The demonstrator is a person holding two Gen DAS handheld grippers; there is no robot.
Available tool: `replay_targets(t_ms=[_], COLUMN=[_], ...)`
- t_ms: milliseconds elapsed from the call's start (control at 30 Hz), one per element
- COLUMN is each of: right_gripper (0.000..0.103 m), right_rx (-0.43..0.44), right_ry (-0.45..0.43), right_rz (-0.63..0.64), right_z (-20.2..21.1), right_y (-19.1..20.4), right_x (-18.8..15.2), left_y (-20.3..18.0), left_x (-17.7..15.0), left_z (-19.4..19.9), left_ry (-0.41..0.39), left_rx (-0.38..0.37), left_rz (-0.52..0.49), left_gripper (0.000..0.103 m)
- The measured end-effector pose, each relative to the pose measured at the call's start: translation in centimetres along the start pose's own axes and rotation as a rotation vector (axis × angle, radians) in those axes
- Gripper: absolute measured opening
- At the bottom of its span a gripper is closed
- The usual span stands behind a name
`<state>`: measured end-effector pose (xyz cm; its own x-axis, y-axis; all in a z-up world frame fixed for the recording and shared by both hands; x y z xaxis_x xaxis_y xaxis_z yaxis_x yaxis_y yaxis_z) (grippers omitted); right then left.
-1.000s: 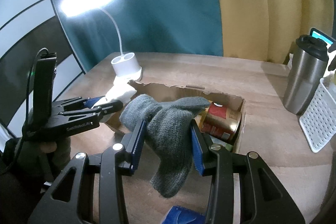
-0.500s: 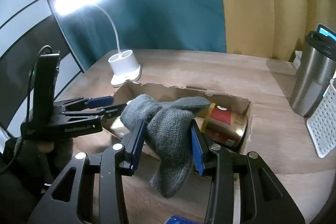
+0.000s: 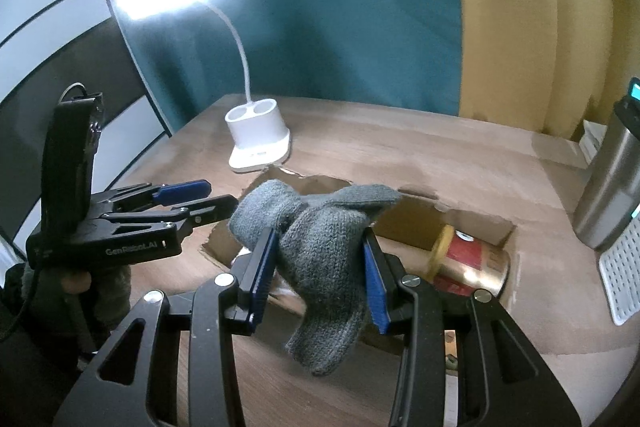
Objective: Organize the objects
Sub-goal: 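Carry the white socks into the box and open the left tool while the right carries the glove, then lower the gray glove into the box and open the right tool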
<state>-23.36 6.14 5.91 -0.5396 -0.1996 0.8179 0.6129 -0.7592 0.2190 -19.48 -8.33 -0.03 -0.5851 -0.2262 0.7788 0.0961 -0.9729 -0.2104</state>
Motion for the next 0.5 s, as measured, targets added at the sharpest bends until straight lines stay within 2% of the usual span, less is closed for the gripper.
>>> replay_targets(t_ms=[500], right_gripper=[0.043], right_rx=[0.061], right_ry=[0.073], right_rz=[0.044], right_z=[-4.2], right_y=[3.2], right_x=[0.2], left_y=[3.7], left_x=[-0.6], left_z=[0.6], left_ry=[-0.008], left_rx=[0.036], left_rz=[0.037], left_gripper=[0.060])
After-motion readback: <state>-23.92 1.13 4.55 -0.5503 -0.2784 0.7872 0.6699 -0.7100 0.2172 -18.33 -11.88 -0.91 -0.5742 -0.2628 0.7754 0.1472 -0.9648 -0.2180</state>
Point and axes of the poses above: each gripper's, at about its wrist camera, not at the fingertips, and z roughly against the way its jaws point, y to its left, x to its top, the point moved 2 cm from there along -z, roughly the way its jaws point, and after that the axes turned 9 degrees about -y, right-handed, at the moved point
